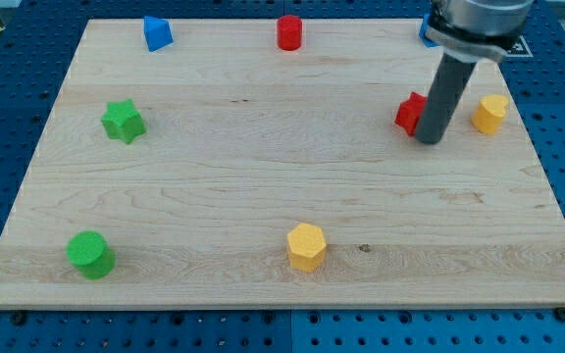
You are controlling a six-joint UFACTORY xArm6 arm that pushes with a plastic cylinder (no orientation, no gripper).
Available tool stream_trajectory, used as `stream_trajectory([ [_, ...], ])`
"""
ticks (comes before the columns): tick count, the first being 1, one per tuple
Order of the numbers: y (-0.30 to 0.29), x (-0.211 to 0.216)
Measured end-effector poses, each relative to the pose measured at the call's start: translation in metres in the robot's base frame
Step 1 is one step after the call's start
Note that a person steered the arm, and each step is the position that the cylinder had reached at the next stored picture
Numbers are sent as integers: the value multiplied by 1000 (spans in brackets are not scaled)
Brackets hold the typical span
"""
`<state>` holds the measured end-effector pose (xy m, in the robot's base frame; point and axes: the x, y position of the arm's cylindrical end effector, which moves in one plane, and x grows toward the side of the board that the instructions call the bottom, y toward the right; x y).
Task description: Slide the red star towards the top center
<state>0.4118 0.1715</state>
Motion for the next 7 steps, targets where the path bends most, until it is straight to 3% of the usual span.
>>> stream_trajectory([
  [4, -6, -125],
  [5, -24, -139],
  [7, -19, -105],
])
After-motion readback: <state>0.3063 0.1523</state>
